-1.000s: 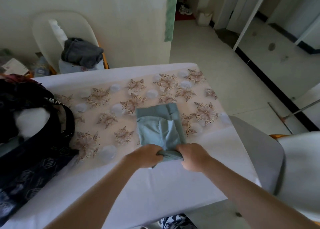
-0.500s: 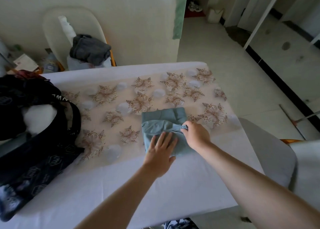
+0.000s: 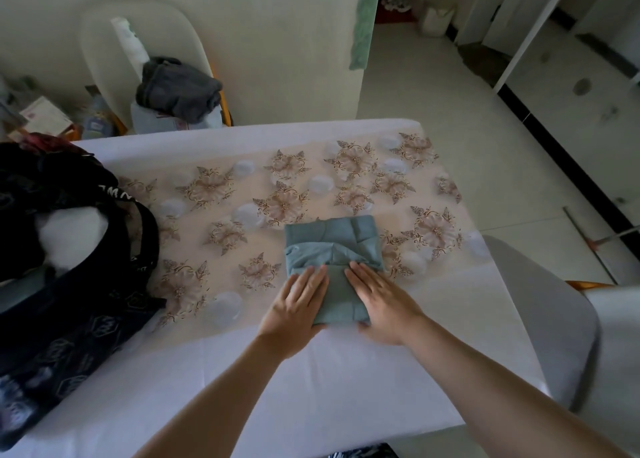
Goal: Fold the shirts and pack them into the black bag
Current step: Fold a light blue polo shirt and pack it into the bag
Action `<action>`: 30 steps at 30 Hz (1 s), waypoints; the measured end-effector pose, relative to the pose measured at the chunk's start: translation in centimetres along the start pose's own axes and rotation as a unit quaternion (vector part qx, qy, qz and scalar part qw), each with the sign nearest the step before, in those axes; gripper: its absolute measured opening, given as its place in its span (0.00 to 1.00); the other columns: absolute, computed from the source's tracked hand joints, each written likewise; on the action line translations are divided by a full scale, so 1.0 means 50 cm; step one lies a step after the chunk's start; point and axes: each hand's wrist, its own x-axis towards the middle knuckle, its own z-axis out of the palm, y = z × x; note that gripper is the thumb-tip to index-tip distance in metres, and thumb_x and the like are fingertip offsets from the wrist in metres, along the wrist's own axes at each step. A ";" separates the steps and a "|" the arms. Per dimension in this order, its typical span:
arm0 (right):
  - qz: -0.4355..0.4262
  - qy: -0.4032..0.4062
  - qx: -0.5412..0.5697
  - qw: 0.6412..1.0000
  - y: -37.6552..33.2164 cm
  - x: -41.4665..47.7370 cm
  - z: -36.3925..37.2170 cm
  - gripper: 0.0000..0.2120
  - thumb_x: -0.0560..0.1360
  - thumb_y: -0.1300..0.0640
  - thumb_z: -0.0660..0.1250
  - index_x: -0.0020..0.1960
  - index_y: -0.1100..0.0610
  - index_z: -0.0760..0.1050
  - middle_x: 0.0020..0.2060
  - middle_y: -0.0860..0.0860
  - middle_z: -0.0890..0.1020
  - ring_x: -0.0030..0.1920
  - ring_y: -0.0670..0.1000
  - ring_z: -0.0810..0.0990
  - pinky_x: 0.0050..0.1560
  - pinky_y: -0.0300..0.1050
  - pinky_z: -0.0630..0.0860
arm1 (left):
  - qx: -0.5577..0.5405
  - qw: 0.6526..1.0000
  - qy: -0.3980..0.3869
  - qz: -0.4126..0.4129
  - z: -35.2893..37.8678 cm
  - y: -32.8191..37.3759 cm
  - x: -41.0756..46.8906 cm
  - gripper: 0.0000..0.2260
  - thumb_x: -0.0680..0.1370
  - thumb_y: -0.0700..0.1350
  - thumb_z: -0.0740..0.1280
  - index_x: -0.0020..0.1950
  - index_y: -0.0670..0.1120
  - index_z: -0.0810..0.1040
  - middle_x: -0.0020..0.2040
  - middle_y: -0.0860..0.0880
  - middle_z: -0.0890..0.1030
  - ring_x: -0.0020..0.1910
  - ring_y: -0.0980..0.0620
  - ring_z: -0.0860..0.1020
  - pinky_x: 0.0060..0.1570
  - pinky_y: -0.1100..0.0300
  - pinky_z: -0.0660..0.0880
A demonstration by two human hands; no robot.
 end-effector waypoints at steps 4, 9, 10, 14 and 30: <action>0.026 -0.005 0.052 0.998 -0.009 0.014 -0.016 0.48 0.73 0.49 0.69 0.81 0.57 0.42 0.80 0.49 0.42 0.80 0.48 0.42 0.78 0.41 0.41 | -0.033 0.999 -0.019 0.006 0.002 0.001 -0.001 0.36 0.71 0.51 0.70 0.77 0.43 0.65 0.76 0.43 0.66 0.74 0.41 0.65 0.70 0.45 0.68; 0.053 -0.033 0.134 0.989 -0.011 0.017 -0.046 0.44 0.72 0.55 0.69 0.82 0.55 0.48 0.81 0.48 0.49 0.80 0.48 0.50 0.77 0.46 0.57 | -0.115 0.975 -0.146 -0.124 -0.044 -0.010 0.035 0.35 0.76 0.50 0.63 0.81 0.52 0.52 0.80 0.49 0.56 0.79 0.48 0.54 0.75 0.53 0.59; 0.067 -0.024 0.160 0.985 -0.008 0.015 -0.058 0.41 0.72 0.54 0.68 0.80 0.54 0.54 0.80 0.49 0.56 0.78 0.50 0.57 0.74 0.47 0.63 | -0.135 0.970 -0.151 -0.137 -0.064 -0.015 0.045 0.32 0.77 0.48 0.63 0.80 0.52 0.57 0.78 0.48 0.62 0.77 0.47 0.61 0.73 0.54 0.63; 0.110 0.050 0.243 0.962 0.011 0.017 -0.127 0.16 0.67 0.53 0.67 0.54 0.49 0.76 0.50 0.47 0.81 0.50 0.51 0.80 0.48 0.49 0.78 | -0.168 0.939 -0.234 -0.190 -0.154 -0.058 0.090 0.12 0.76 0.50 0.60 0.52 0.47 0.80 0.46 0.45 0.79 0.45 0.47 0.78 0.42 0.58 0.76; 0.080 0.198 0.028 0.977 0.039 0.162 -0.110 0.14 0.79 0.55 0.63 0.62 0.57 0.78 0.65 0.58 0.75 0.64 0.60 0.75 0.61 0.57 0.74 | -0.070 0.990 0.039 -0.111 -0.065 -0.023 0.158 0.24 0.81 0.51 0.57 0.76 0.47 0.66 0.77 0.47 0.66 0.75 0.44 0.65 0.73 0.46 0.62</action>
